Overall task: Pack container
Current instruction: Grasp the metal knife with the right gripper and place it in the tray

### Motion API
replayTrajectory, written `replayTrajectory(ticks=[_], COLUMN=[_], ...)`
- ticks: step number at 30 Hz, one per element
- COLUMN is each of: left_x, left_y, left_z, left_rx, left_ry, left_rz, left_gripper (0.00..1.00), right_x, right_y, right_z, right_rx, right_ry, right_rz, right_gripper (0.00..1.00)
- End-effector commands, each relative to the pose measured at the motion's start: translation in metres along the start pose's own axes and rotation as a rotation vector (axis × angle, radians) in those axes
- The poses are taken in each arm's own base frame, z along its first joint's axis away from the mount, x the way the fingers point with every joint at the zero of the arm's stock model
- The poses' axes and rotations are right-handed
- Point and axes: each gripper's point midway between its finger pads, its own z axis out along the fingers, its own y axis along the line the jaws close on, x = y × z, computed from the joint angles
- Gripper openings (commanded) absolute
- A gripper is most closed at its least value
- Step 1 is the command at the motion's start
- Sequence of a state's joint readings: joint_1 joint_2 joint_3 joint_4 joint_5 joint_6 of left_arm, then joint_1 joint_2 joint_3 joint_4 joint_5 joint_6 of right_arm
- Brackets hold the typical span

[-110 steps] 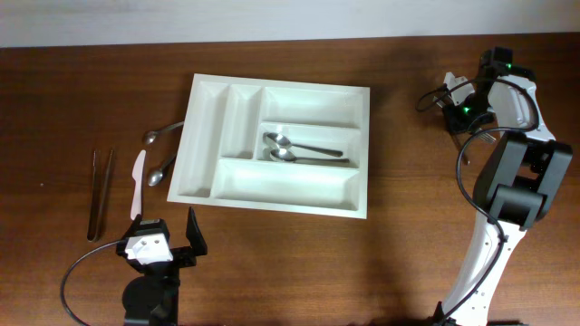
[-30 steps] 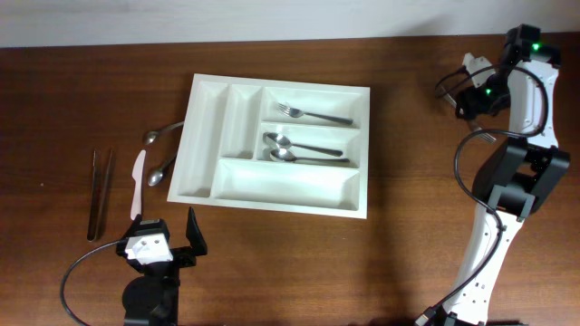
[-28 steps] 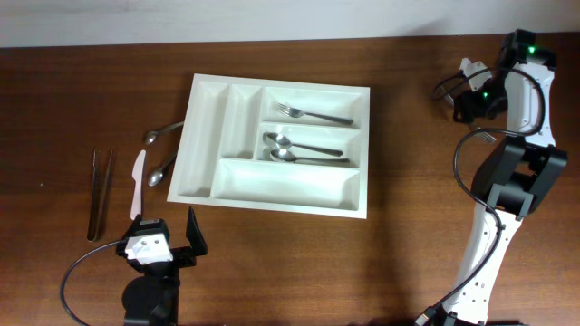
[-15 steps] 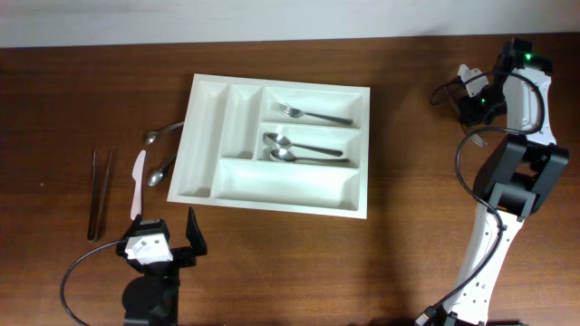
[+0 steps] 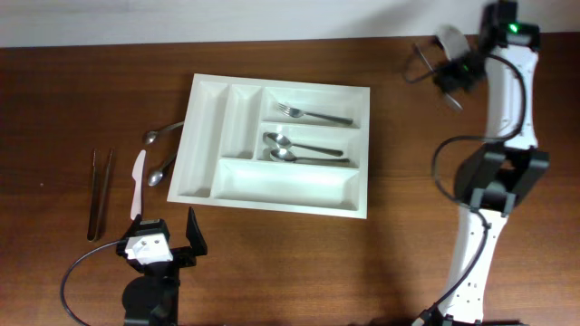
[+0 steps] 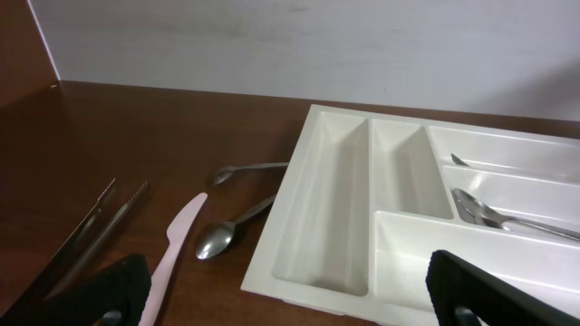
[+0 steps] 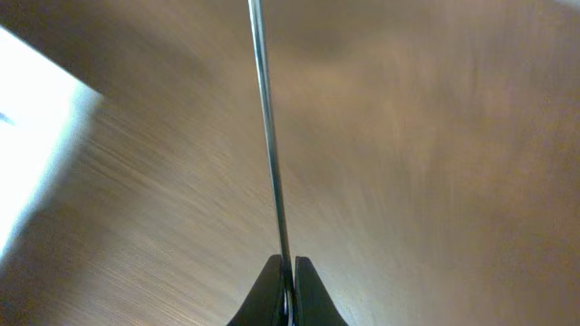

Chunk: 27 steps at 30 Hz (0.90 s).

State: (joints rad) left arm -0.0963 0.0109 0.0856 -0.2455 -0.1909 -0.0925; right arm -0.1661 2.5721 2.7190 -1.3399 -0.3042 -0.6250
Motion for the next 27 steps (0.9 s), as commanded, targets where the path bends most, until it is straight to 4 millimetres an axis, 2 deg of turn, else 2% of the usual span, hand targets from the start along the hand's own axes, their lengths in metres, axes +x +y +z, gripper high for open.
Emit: replayTrajectory(ticks=[1, 3, 5, 6, 8, 12, 16, 17, 20, 23, 26, 27], left_x=[0.002, 0.002, 0.002, 0.002, 0.002, 0.002, 0.002, 0.002, 0.002, 0.002, 0.002, 0.002], left_y=[0.000, 0.000, 0.000, 0.000, 0.000, 0.000, 0.000, 0.000, 0.000, 0.000, 0.000, 0.000], left_z=[0.001, 0.001, 0.001, 0.001, 0.001, 0.001, 0.001, 0.001, 0.001, 0.001, 0.001, 0.001], left_rx=[0.005, 0.005, 0.005, 0.005, 0.005, 0.005, 0.005, 0.005, 0.005, 0.005, 0.005, 0.005], left_ry=[0.000, 0.000, 0.000, 0.000, 0.000, 0.000, 0.000, 0.000, 0.000, 0.000, 0.000, 0.000], left_rz=[0.018, 0.018, 0.018, 0.018, 0.018, 0.018, 0.018, 0.018, 0.018, 0.018, 0.018, 0.018], left_gripper=[0.99, 0.99, 0.99, 0.99, 0.99, 0.99, 0.99, 0.99, 0.99, 0.99, 0.99, 0.99], right_x=[-0.066, -0.076, -0.081, -0.081, -0.080, -0.071, -0.056, -0.053, -0.033, -0.019, -0.015, -0.016], right_y=[0.075, 0.103, 0.140, 0.166, 0.190, 0.225, 0.238, 0.238, 0.238, 0.238, 0.240, 0.239], right_z=[-0.038, -0.032, -0.023, -0.016, -0.009, 0.008, 0.029, 0.033, 0.061, 0.078, 0.083, 0.083], right_rx=[-0.048, -0.077, -0.123, -0.155, -0.173, -0.204, -0.251, -0.257, -0.290, -0.309, -0.319, -0.317], right_ry=[-0.136, -0.132, -0.113, -0.094, -0.066, -0.002, 0.049, 0.058, 0.110, 0.140, 0.143, 0.141], right_rz=[-0.178, -0.243, -0.355, -0.448, -0.542, -0.670, -0.702, -0.699, -0.682, -0.673, -0.668, -0.665], right_gripper=[0.04, 0.04, 0.04, 0.04, 0.04, 0.04, 0.04, 0.04, 0.04, 0.04, 0.04, 0.08])
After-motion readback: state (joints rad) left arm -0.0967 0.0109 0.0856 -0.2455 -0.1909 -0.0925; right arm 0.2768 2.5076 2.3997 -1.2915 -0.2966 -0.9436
